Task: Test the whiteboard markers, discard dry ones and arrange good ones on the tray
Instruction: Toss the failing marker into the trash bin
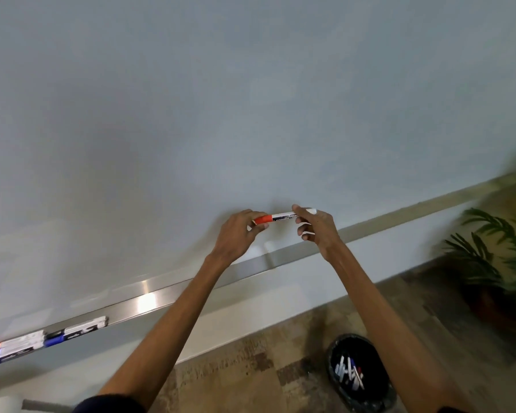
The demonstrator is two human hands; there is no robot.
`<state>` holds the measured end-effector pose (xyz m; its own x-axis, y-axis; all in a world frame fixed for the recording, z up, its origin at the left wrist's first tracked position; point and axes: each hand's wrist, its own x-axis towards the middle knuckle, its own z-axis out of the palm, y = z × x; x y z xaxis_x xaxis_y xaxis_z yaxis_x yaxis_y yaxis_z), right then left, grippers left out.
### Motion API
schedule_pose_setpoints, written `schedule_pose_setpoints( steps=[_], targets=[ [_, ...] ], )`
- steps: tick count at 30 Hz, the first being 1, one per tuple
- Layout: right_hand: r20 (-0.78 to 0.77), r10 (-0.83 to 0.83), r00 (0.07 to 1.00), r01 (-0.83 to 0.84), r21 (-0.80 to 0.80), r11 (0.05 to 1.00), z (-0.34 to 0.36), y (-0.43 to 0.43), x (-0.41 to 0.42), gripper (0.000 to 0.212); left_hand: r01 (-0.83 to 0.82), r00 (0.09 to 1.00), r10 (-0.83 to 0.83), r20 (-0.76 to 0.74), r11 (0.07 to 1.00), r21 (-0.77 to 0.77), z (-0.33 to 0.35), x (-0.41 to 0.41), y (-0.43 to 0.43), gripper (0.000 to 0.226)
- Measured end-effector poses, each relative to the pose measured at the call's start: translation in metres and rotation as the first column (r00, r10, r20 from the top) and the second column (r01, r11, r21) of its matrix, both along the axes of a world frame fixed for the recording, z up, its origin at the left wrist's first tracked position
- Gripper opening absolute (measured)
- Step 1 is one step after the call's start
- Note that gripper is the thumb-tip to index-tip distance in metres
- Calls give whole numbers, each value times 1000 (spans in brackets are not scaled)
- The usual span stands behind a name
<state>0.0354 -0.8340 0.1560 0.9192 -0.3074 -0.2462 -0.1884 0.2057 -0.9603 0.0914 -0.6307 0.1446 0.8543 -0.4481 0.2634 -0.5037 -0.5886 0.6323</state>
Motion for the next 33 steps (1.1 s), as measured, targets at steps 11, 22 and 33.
schedule_pose_setpoints(
  steps=[11,22,33],
  targets=[
    [-170,84,982,-153,-446,882,-84,-92,-88,3,241,963,-207,-173,949,204,-66,-35,-89,18],
    [-339,-22,941,-206,-623,755,-154,-154,-163,18,447,882,-368,-294,851,277,-127,-96,-179,14],
    [-487,-193,852,-186,-626,757,-203,-199,-208,20,493,854,-411,-320,836,242,-162,-141,-248,21]
  ],
)
